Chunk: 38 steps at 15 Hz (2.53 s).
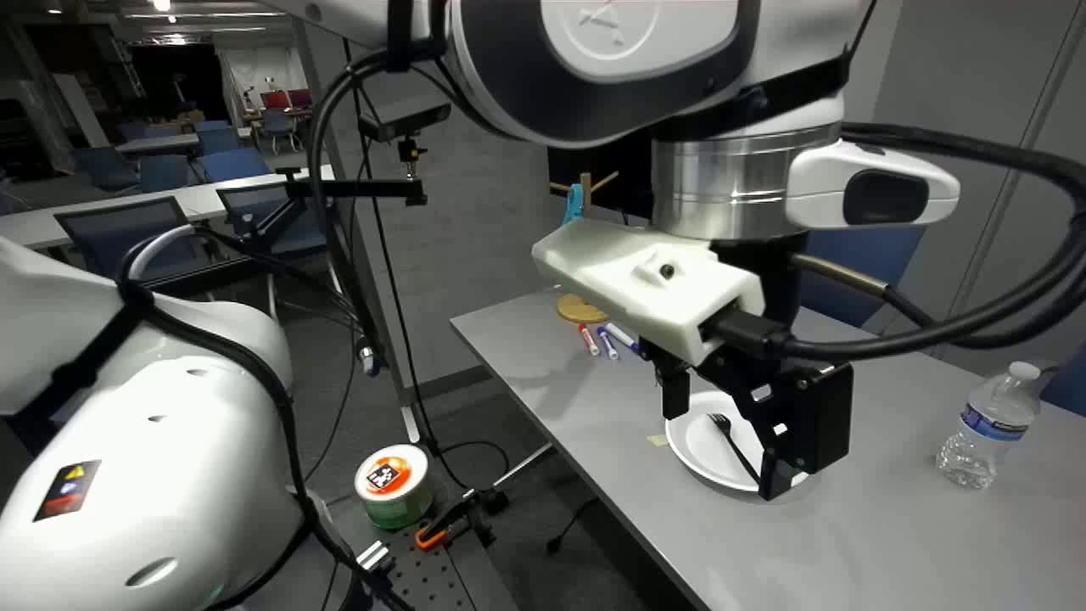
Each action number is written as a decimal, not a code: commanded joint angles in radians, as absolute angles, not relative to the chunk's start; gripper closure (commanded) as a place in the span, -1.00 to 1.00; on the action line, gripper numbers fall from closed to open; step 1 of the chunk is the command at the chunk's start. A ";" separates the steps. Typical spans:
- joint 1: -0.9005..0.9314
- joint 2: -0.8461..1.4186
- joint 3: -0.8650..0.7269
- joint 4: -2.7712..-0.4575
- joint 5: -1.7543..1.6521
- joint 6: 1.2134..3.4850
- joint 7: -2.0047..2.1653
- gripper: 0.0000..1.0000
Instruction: Put the fork on the table
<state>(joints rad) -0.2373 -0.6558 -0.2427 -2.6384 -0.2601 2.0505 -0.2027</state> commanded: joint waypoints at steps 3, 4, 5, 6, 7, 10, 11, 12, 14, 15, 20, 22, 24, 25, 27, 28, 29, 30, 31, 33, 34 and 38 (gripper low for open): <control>-0.238 -0.654 -0.241 -2.637 -0.259 2.048 -0.203 -1.00; -0.238 -0.654 -0.241 -2.637 -0.259 2.048 -0.203 -1.00; -0.238 -0.654 -0.241 -2.637 -0.259 2.048 -0.203 -1.00; -0.238 -0.654 -0.241 -2.637 -0.259 2.048 -0.203 -1.00; -0.238 -0.654 -0.241 -2.637 -0.259 2.048 -0.203 -1.00; -0.238 -0.654 -0.241 -2.637 -0.259 2.048 -0.203 -1.00; -0.238 -0.654 -0.241 -2.637 -0.259 2.048 -0.203 -1.00; -0.238 -0.654 -0.241 -2.637 -0.259 2.048 -0.203 -1.00; -0.238 -0.654 -0.241 -2.637 -0.259 2.048 -0.203 -1.00; -0.238 -0.654 -0.241 -2.637 -0.259 2.048 -0.203 -1.00; -0.238 -0.654 -0.241 -2.637 -0.259 2.048 -0.203 -1.00; -0.238 -0.654 -0.241 -2.637 -0.259 2.048 -0.203 -1.00; -0.238 -0.654 -0.241 -2.637 -0.259 2.048 -0.203 -1.00; -0.238 -0.654 -0.241 -2.637 -0.259 2.048 -0.203 -1.00; -0.238 -0.654 -0.241 -2.637 -0.259 2.048 -0.203 -1.00; -0.238 -0.654 -0.241 -2.637 -0.259 2.048 -0.203 -1.00; -0.238 -0.654 -0.241 -2.637 -0.259 2.048 -0.203 -1.00; -0.238 -0.654 -0.241 -2.637 -0.259 2.048 -0.203 -1.00; -0.233 -0.650 -0.247 -2.632 -0.246 2.047 -0.208 -1.00; -0.229 -0.651 -0.251 -2.633 -0.240 2.050 -0.217 -1.00; -0.227 -0.652 -0.252 -2.635 -0.236 2.052 -0.218 -1.00; -0.209 -0.662 -0.260 -2.654 -0.192 2.099 -0.215 -1.00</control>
<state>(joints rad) -0.2313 -0.6534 -0.2436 -2.6389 -0.2375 2.0524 -0.2027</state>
